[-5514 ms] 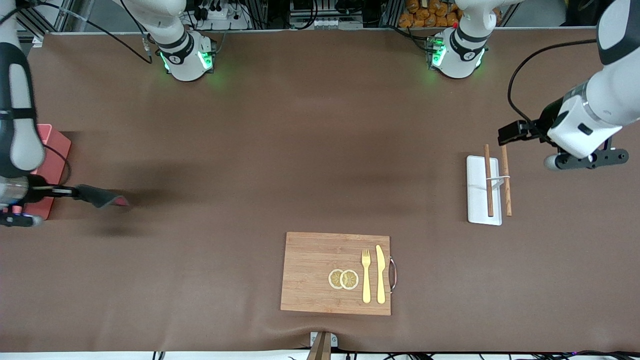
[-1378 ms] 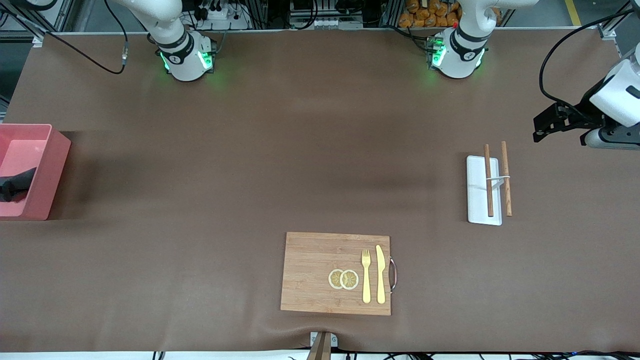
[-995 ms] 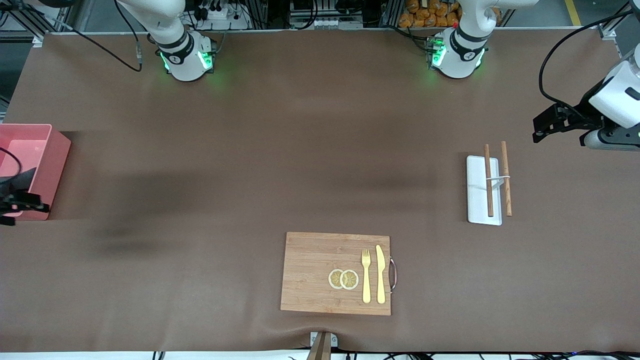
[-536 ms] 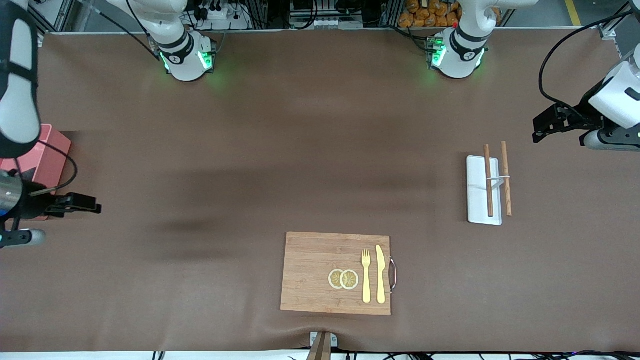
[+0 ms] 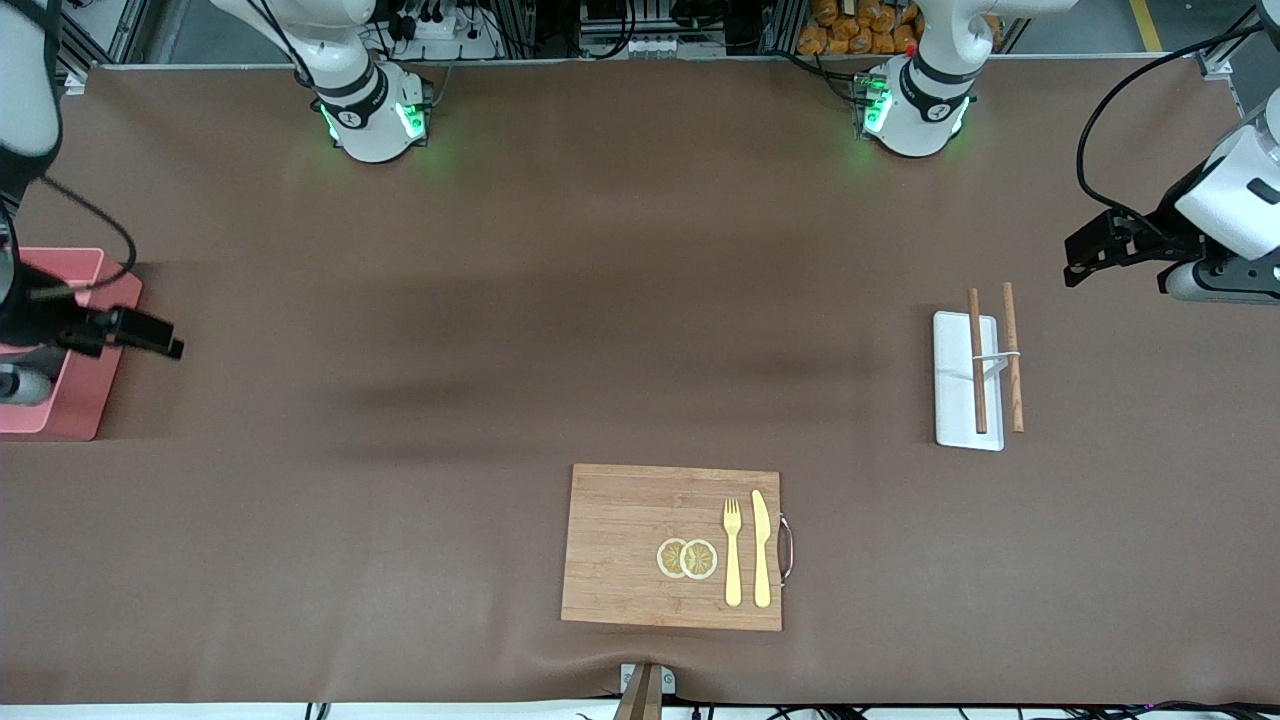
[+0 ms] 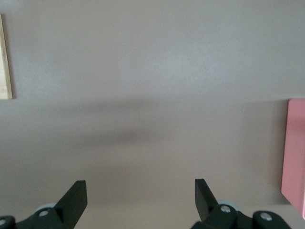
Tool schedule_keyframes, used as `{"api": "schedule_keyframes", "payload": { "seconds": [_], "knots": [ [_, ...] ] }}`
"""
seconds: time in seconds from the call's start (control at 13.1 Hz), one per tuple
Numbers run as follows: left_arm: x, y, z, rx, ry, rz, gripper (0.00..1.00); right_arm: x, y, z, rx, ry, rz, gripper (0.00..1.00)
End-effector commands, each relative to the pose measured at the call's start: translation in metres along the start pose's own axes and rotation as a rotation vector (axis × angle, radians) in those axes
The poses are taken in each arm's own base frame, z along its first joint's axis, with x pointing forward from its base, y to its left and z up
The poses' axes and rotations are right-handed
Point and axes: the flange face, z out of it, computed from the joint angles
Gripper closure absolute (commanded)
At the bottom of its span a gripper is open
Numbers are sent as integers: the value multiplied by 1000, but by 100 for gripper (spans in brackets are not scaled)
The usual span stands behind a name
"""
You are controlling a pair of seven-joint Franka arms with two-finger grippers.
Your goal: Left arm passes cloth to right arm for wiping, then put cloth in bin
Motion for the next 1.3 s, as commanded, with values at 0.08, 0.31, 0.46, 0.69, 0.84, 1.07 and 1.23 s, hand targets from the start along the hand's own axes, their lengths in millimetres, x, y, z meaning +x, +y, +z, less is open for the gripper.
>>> {"api": "schedule_keyframes", "payload": {
  "seconds": [0.08,0.31,0.46,0.69,0.84,1.07,1.23],
  "knots": [
    [0,0,-2,19,9,-7,0,-20,16,-24,-19,44,-112,0],
    [0,0,-2,22,9,-7,0,-15,15,-18,-20,42,-5,0],
    [0,0,-2,22,10,-6,0,-16,-2,-29,-21,63,-25,0],
    [0,-1,-2,22,10,-7,0,-19,5,-26,-16,53,-5,0],
    [0,-1,-1,22,9,-7,0,-22,4,-29,-12,56,-5,0],
    [0,-1,-1,22,9,-7,0,-30,3,-35,-10,77,-9,0],
    [0,-2,0,23,7,-9,0,-28,-1,-37,-12,92,-17,0]
  ]
}}
